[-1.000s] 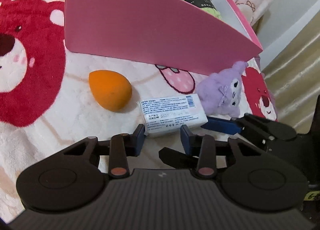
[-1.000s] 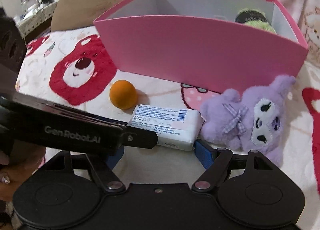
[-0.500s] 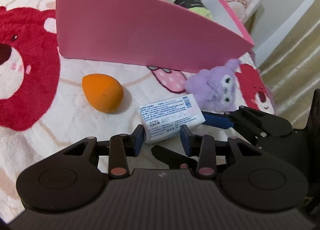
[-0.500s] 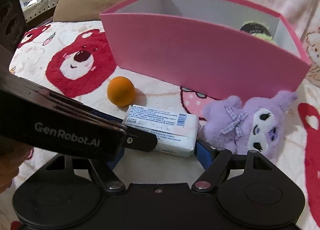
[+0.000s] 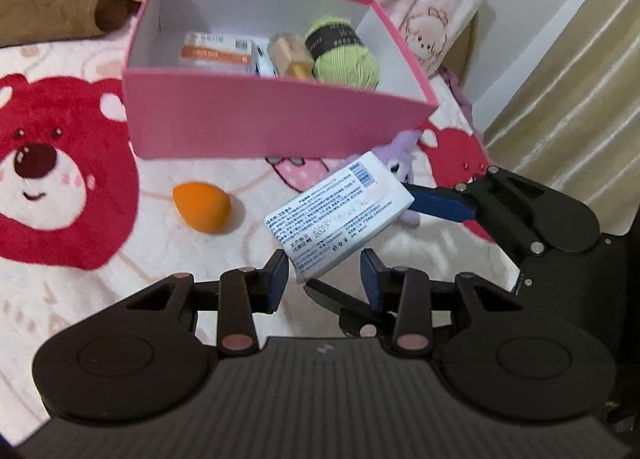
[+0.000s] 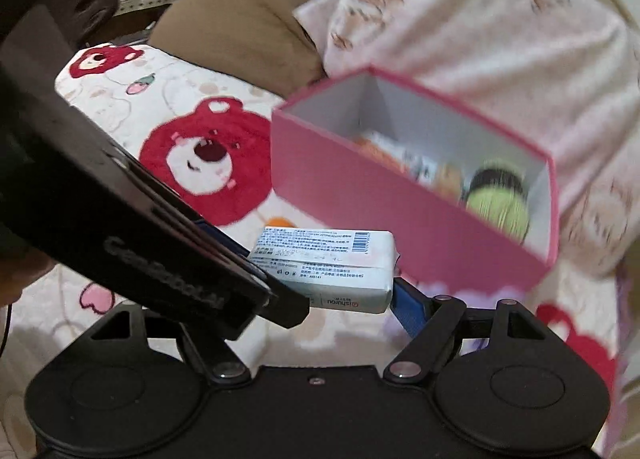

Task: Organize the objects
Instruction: 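Carry the soap bar with the left gripper into the pink box, then open the left gripper and withdraw from the box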

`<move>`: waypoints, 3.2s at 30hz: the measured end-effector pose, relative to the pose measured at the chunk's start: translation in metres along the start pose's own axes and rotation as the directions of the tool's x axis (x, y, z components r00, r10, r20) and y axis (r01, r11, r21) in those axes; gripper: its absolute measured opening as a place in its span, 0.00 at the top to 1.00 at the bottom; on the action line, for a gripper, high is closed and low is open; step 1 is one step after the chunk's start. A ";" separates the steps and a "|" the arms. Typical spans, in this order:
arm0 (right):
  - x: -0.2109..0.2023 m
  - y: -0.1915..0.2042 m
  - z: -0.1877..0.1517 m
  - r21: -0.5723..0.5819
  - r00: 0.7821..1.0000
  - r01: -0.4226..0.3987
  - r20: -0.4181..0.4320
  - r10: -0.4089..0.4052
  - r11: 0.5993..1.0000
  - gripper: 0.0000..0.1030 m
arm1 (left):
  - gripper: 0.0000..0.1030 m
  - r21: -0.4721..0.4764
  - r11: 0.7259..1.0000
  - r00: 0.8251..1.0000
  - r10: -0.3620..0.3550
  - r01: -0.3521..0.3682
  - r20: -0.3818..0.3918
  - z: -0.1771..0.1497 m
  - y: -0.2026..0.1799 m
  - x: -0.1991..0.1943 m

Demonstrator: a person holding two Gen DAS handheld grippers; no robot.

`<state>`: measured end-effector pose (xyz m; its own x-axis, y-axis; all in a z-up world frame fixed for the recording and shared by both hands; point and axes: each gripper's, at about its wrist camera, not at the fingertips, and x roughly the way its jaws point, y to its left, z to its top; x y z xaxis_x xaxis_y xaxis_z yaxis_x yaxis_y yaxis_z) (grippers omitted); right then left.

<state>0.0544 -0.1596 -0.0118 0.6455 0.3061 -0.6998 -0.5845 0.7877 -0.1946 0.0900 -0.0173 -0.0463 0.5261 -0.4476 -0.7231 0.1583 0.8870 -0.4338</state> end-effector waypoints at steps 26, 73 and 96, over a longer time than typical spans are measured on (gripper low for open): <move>0.087 -0.101 0.108 0.245 0.954 -0.268 -0.066 0.292 0.932 0.22 | 0.63 0.013 0.983 0.966 0.181 -0.181 -0.185 0.173 0.030 0.042; 0.147 -0.128 0.079 0.455 0.956 -0.197 -0.108 0.273 0.869 0.61 | 0.50 -0.051 0.943 0.942 0.325 -0.329 -0.083 0.180 0.048 0.062; -0.054 -0.063 0.079 0.261 0.967 -0.248 0.003 0.256 0.933 0.26 | 0.30 0.203 0.941 0.957 0.286 -0.271 -0.052 0.108 -0.010 -0.099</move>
<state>0.0952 -0.1832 0.0930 0.4753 0.4992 -0.7245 -0.5771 0.7985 0.1716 0.1267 0.0309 0.0881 0.5056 -0.1800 -0.8437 0.1761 0.9789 -0.1034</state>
